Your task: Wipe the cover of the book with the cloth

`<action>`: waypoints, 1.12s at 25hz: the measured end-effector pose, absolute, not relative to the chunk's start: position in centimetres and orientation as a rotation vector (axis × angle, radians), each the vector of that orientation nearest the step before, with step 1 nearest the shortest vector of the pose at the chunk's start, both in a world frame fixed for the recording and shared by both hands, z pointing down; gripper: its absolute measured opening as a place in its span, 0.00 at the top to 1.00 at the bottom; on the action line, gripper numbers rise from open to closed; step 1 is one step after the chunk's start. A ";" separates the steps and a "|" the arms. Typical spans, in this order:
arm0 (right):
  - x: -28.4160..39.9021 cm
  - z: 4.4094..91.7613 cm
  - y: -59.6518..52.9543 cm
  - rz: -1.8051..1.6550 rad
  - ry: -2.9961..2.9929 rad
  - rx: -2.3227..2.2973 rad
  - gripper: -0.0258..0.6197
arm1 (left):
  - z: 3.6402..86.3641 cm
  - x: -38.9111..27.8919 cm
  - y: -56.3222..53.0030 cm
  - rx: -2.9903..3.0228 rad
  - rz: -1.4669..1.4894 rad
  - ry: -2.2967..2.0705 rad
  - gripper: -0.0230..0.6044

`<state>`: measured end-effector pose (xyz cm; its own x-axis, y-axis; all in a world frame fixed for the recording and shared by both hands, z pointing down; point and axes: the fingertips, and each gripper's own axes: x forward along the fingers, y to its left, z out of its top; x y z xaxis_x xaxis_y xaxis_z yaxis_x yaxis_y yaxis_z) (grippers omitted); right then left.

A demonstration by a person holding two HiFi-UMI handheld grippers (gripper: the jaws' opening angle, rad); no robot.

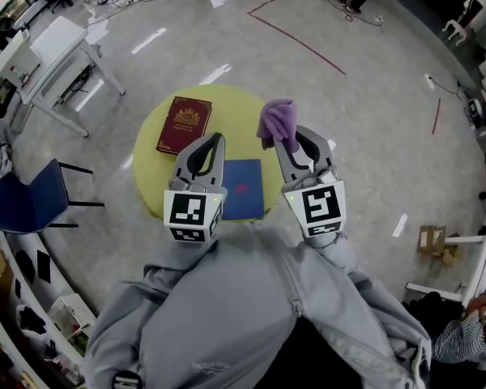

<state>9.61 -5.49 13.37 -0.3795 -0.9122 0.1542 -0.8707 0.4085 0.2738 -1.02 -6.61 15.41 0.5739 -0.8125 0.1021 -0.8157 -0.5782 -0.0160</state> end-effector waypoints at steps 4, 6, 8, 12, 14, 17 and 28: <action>10.3 11.5 -5.7 -0.163 -2.478 1.686 0.83 | 13.5 -0.8 -6.4 2.764 0.071 -1.499 0.94; 10.4 11.2 -5.5 -0.140 -2.500 1.731 0.83 | 12.9 -0.6 -6.1 2.767 0.048 -1.526 0.93; 10.3 11.4 -5.2 -0.121 -2.512 1.753 0.83 | 12.5 -0.3 -6.0 2.772 0.037 -1.539 0.94; 9.6 12.6 -4.9 -0.110 -2.525 1.739 0.83 | 13.1 0.5 -5.9 2.771 0.052 -1.540 0.94; 9.4 13.0 -4.8 -0.088 -2.547 1.723 0.83 | 13.6 0.9 -5.8 2.767 0.071 -1.537 0.94; 9.5 13.3 -4.7 -0.076 -2.567 1.708 0.83 | 14.0 1.5 -5.6 2.766 0.078 -1.532 0.94; 10.4 14.6 -4.6 -0.035 -2.619 1.656 0.83 | 15.1 2.4 -5.0 2.734 0.094 -1.575 0.94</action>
<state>10.37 -4.56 14.62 -0.4282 -0.9034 0.0240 -0.9024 0.4289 0.0415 2.38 -5.04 15.14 0.5005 -0.8646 0.0442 -0.8638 -0.5021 -0.0422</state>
